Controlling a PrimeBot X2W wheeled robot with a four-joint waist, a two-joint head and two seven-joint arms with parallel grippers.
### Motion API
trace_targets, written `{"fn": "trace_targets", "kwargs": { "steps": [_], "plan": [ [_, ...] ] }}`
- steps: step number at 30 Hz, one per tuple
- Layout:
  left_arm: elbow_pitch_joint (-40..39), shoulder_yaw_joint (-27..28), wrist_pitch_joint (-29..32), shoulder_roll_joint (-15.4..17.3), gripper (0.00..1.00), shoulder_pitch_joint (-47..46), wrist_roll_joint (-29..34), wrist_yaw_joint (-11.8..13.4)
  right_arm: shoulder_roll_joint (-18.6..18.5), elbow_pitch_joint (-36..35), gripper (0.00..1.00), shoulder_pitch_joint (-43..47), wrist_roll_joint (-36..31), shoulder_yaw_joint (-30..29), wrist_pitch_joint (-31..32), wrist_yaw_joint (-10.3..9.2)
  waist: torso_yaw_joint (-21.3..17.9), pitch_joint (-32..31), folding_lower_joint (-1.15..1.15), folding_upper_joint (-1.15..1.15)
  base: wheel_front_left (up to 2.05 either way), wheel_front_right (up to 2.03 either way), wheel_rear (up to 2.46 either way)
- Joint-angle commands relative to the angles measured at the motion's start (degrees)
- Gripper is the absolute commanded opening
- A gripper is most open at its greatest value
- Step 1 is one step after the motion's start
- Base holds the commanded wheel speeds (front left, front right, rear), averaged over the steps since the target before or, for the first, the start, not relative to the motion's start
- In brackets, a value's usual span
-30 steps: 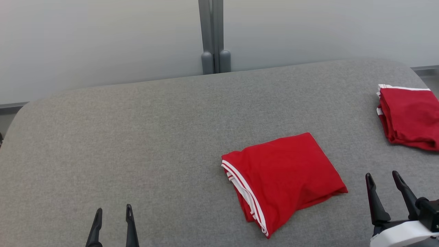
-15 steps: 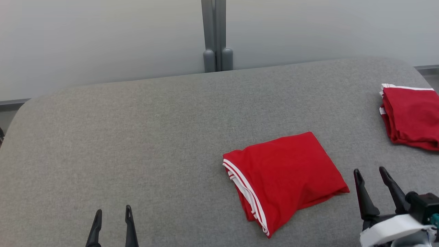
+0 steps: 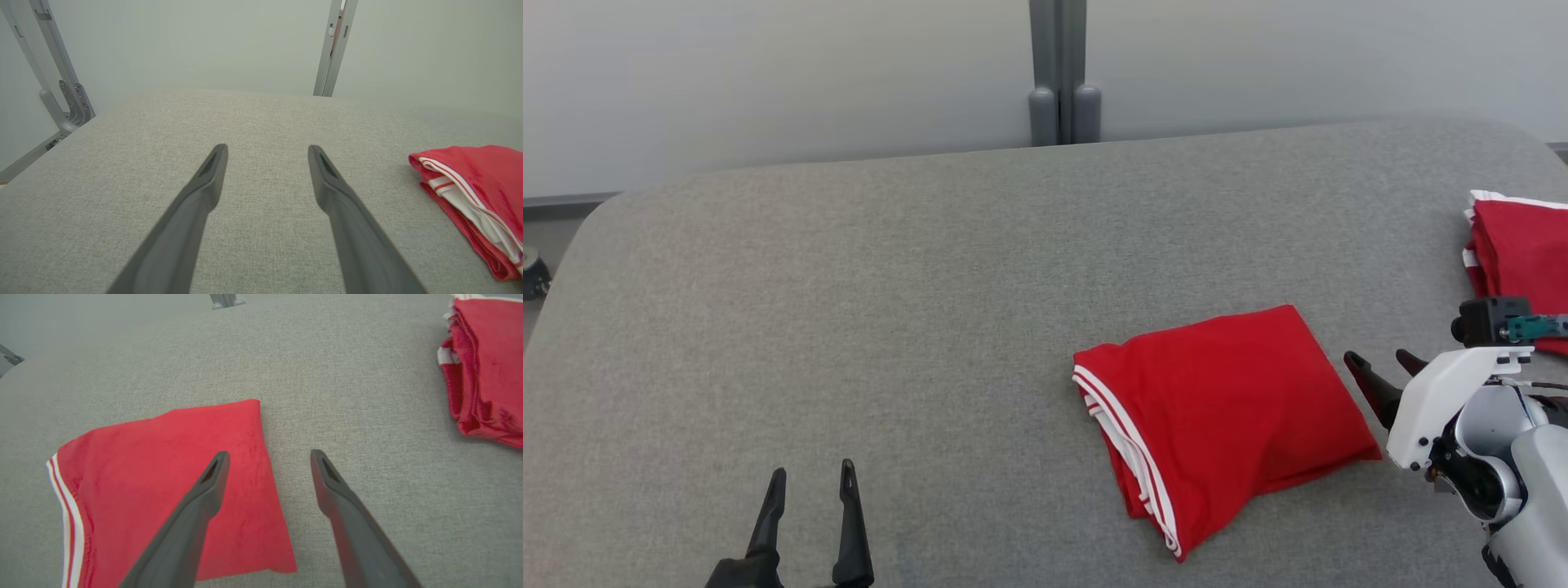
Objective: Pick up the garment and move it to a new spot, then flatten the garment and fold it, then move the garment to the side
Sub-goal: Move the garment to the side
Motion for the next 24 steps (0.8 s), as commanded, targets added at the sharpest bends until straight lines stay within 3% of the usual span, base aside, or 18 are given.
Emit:
{"fn": "trace_targets", "kwargs": {
  "steps": [1,13,14,15,19,24],
  "plan": [
    [0.3,-0.2,-0.1,0.1,1.0,-1.0,-0.8,0.3,0.2,1.7,1.0,-1.6,0.2,-0.2,1.2,-0.01,2.5,1.7,0.0,0.0,0.0,0.0,0.0],
    [0.4,-2.4,-0.1,0.1,1.0,-3.3,-0.7,0.7,2.4,18.0,1.0,-8.5,-2.6,0.4,3.7,-0.01,7.1,5.5,0.0,0.0,0.0,0.0,0.0],
    [0.3,-2.4,-0.1,0.1,1.0,-3.4,-0.7,0.8,2.6,18.7,0.44,-9.0,-2.8,0.7,3.4,-0.01,7.0,5.7,0.0,0.0,0.0,0.0,0.0],
    [0.2,-2.4,-0.1,0.1,1.0,-3.8,-0.7,0.9,3.0,19.1,0.0,-9.4,-2.3,0.7,3.0,-0.01,6.9,5.9,0.0,0.0,0.0,0.0,0.0],
    [-0.5,-2.5,-0.1,0.1,1.0,-4.6,-0.8,0.8,2.9,18.8,0.0,-12.3,-0.5,0.3,0.7,-0.01,4.6,7.0,0.0,0.0,0.0,0.0,0.0],
    [-1.8,-1.7,-0.1,0.1,1.0,-5.8,0.0,0.5,2.5,18.7,0.0,-18.0,-1.2,-1.1,-3.0,-0.05,-1.8,9.8,0.0,0.0,0.0,0.0,0.0]
  ]
}}
